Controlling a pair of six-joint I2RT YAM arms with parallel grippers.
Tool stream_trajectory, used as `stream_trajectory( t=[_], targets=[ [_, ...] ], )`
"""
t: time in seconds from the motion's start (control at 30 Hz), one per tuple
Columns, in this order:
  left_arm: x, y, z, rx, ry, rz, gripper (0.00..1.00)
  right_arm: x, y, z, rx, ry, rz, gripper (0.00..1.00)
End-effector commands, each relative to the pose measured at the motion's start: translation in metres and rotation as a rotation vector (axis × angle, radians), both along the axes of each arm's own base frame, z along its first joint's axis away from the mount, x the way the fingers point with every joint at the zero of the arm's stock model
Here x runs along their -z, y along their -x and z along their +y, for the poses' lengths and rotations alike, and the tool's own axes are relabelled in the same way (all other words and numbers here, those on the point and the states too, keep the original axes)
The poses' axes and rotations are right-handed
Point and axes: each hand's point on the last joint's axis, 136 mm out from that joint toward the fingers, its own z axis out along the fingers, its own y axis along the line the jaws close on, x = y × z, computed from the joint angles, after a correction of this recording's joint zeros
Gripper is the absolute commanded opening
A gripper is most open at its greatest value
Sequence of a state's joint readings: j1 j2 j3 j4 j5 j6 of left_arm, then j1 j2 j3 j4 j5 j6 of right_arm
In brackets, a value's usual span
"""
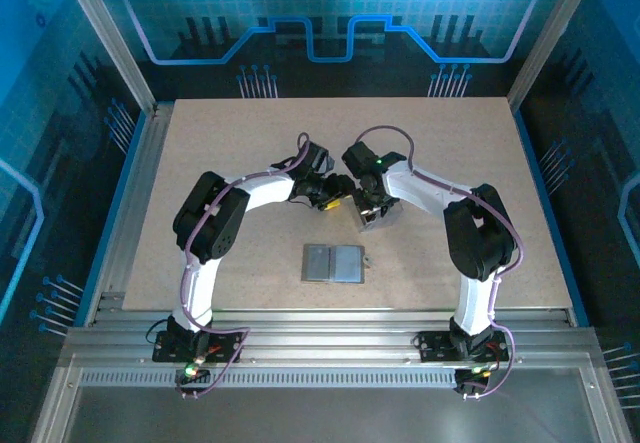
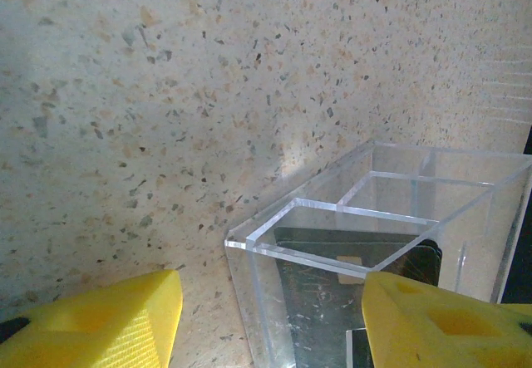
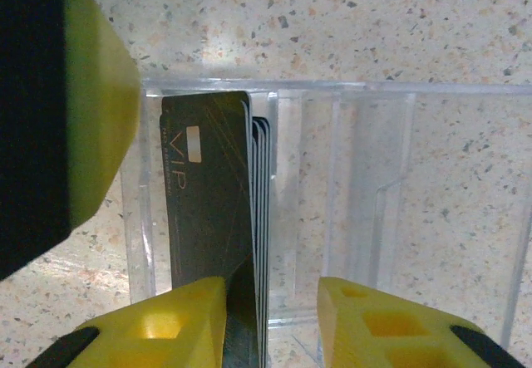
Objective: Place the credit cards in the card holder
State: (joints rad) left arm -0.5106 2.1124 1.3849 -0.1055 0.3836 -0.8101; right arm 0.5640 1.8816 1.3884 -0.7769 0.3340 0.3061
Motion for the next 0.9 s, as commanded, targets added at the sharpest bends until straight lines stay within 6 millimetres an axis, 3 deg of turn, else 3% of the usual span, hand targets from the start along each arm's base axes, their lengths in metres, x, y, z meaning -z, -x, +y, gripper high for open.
stream_trajectory(
  t=[0.0,0.87],
  targets=[
    [0.034,0.015,0.009,0.009,-0.078,0.078,0.60,-0.011,-0.001,0.000,-0.019,0.028,-0.016,0.32],
    [0.035,0.017,0.011,0.005,-0.079,0.086,0.60,-0.029,-0.003,-0.002,-0.030,0.023,-0.032,0.14]
  ],
)
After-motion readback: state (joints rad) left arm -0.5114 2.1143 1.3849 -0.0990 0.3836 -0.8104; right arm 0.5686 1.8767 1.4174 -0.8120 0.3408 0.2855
